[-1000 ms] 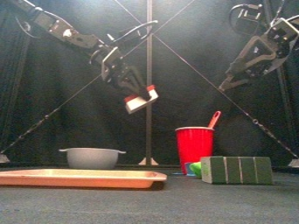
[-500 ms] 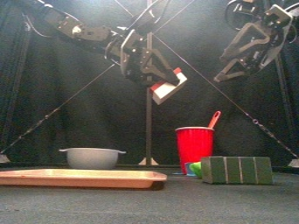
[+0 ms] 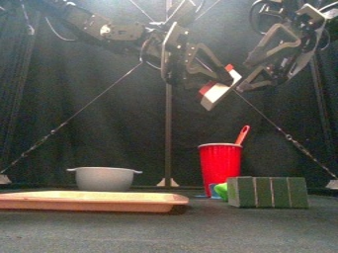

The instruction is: Hand over salmon sushi

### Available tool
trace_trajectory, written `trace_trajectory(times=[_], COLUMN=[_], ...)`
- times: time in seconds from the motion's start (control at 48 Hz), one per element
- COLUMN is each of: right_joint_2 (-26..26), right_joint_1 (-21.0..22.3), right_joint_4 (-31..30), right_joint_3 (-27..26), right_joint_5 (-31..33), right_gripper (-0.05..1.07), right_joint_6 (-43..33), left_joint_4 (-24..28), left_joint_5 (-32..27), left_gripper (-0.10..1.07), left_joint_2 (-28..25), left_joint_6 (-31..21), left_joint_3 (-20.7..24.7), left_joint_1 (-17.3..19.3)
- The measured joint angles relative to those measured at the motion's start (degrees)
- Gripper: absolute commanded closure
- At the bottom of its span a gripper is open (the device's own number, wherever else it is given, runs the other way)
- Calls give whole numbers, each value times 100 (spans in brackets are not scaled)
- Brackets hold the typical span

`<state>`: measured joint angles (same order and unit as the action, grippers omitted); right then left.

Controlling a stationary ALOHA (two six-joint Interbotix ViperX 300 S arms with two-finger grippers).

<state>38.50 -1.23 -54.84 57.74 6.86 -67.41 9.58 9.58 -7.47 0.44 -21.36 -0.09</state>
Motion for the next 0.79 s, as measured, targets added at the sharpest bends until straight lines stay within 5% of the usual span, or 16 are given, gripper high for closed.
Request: trace_trajectory(times=[0.792], right_joint_2=[-369], right_joint_1=[26], right_joint_4=[0], right_joint_3=[-18], right_joint_5=[-299], right_gripper=[1], right_joint_6=[0], left_joint_4=[79], left_joint_5=[0], left_gripper=[32], left_joint_2=[-264], left_joint_6=[9], left_joint_3=[237], left_joint_1=[-79])
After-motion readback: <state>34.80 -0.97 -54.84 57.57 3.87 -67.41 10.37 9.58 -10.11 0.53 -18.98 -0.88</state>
